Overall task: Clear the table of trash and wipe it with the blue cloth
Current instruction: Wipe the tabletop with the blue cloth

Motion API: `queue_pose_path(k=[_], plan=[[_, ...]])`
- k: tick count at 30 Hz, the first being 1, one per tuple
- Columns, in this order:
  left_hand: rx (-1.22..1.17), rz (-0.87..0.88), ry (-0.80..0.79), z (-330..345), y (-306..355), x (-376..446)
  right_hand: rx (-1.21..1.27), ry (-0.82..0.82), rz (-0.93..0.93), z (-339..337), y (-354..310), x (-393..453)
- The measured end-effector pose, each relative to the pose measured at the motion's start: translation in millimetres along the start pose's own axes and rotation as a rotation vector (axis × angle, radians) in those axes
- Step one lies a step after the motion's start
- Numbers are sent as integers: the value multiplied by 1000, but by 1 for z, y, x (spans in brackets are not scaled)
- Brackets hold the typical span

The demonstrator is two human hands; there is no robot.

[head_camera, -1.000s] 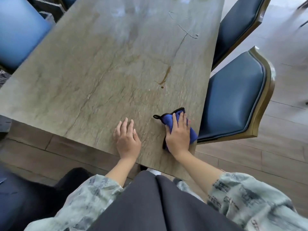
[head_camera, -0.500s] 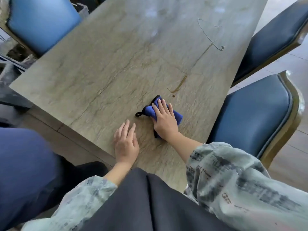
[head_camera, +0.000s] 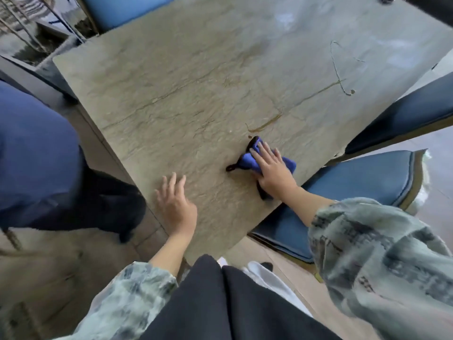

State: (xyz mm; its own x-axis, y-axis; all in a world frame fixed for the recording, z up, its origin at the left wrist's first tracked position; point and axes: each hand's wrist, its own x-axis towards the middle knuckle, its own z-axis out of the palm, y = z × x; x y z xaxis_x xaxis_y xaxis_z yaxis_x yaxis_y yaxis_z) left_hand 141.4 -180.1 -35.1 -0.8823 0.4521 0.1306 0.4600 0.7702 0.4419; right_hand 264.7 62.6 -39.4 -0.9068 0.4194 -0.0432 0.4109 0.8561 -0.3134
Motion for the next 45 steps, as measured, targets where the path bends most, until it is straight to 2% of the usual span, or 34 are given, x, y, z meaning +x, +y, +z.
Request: queue_pose_path(k=[2, 4, 6, 10, 11, 13, 15, 16, 18, 20, 23, 26, 29, 32, 38, 42, 45], plan=[[9, 19, 23, 5, 1, -13, 13, 98, 255, 8, -16, -7], [-47, 20, 47, 8, -3, -16, 18, 167, 378, 19, -46, -16], [-125, -7, 74, 9, -6, -14, 36, 132, 345, 28, -78, -25], [-257, -101, 134, 10, -4, -10, 101, -48, 111, 33, -122, -26], [-279, -129, 143, 9, -2, -10, 199, -77, 118, 30, -126, -19], [-331, -200, 159, 9, 4, -9, 570, -108, 199, 14, -124, -2], [-351, -286, 184, 11, 17, -9, 888, 10, 299, -5, -111, 11], [-321, -314, 193, 14, 27, -10, 943, 100, 363, -14, -101, 15], [-223, -312, 154, 23, 56, -15, 894, 223, 487, -28, -75, 22], [-116, -249, 24, 33, 89, -22, 794, 277, 590, -41, -43, 31], [40, -258, -154, 50, 111, -24, 663, 322, 566, -52, 7, 41], [202, -143, -168, 60, 107, -13, 605, 347, 671, -59, 49, 47], [226, 49, -186, 64, 102, 1, 581, 375, 807, -65, 79, 58], [153, 199, -171, 66, 94, 17, 566, 332, 758, -71, 98, 68], [82, 59, -42, 76, 127, 21, 540, 210, 537, -85, 134, 75], [59, 352, -106, 88, 165, -21, 488, 166, 434, -96, 159, 80], [2, 437, -165, 99, 196, -41, 437, 149, 336, -93, 175, 89]])
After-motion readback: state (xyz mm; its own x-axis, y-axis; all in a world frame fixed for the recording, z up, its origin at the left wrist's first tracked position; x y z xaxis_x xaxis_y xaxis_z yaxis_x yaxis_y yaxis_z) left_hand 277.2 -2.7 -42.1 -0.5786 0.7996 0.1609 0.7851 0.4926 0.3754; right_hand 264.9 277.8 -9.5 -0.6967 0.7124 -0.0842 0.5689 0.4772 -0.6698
